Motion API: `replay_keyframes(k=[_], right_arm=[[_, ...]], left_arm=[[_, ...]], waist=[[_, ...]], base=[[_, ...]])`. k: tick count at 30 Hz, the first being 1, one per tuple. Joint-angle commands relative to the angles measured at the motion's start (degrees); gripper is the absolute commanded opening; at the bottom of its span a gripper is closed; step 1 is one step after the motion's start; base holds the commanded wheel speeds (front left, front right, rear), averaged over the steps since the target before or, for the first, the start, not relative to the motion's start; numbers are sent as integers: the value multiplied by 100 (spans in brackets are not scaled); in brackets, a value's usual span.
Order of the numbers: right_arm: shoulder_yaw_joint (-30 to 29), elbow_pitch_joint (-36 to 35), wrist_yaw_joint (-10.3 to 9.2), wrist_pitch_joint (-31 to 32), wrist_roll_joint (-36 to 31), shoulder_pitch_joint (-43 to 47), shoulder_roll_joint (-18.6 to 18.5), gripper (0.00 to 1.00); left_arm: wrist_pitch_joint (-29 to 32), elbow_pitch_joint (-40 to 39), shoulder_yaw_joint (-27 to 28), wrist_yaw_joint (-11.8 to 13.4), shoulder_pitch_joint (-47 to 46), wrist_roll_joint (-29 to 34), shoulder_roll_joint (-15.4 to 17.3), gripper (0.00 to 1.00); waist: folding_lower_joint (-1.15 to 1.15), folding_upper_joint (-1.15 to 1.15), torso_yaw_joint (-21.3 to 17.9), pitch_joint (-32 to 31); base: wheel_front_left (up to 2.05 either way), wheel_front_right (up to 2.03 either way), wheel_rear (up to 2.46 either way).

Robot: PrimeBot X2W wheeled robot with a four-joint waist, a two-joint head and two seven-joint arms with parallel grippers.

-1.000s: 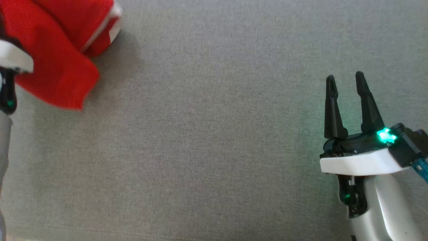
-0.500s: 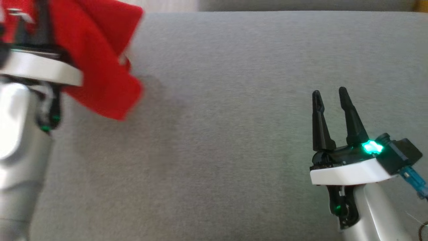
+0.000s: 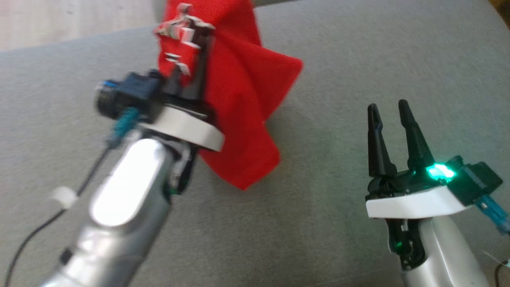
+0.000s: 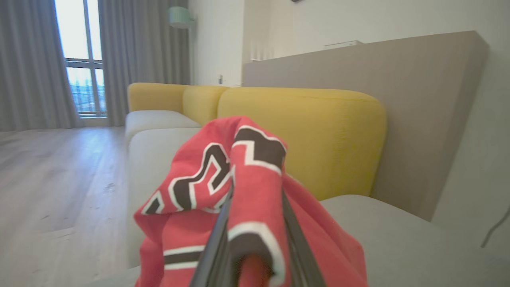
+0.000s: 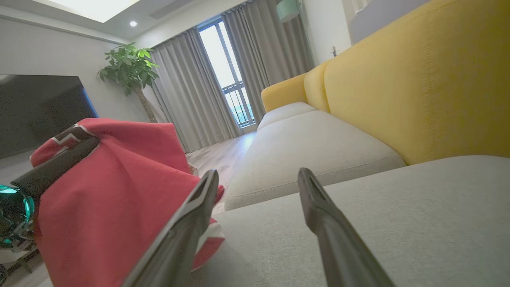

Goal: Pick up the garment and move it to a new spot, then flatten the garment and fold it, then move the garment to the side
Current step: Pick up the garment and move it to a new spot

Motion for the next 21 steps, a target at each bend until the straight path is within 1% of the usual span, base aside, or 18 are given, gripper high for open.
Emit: replay_keyframes(k=[1, 4, 7, 8, 9, 12, 14, 18, 21], right_arm=[[120, -220, -4, -36, 47, -231, -14, 100], [97, -233, -4, -36, 49, -263, -14, 100], [106, -245, -4, -36, 57, -309, -14, 100], [117, -253, -4, -36, 70, -329, -14, 100], [130, -263, -4, -36, 82, -350, -14, 100], [128, -304, -4, -36, 111, -400, -14, 100], [78, -336, -4, -36, 117, -396, -14, 100], [29, -320, -4, -36, 15, -341, -14, 100], [-43, -286, -4, -36, -103, -278, -14, 100]], left_arm=[[-8, -153, 168, 47, -353, 48, 34, 0], [-116, 112, 9, 71, -551, 114, -295, 0], [-216, 567, -92, 97, -757, 189, -482, 0], [-271, 757, -129, 110, -828, 250, -505, 75], [-323, 963, -153, 140, -890, 312, -516, 100], [-544, 1464, -135, 182, -1040, 397, -524, 100], [-698, 1655, -57, 152, -1072, 349, -526, 100], [-918, 1780, 110, 64, -948, 296, -416, 100], [-977, 1724, 219, 22, -653, 314, -255, 100]], waist=[[0, 0, -228, 220], [0, 0, -398, 376], [0, 0, -539, 522], [0, 0, -580, 564], [0, 0, -612, 601], [0, 0, -646, 697], [0, 0, -572, 730], [0, 0, -229, 638], [0, 0, 142, 473]], base=[[0, 0, 0], [0, 0, 0], [0, 0, 0], [0, 0, 0], [0, 0, 0], [0, 0, 0], [0, 0, 0], [0, 0, 0], [0, 0, 0]])
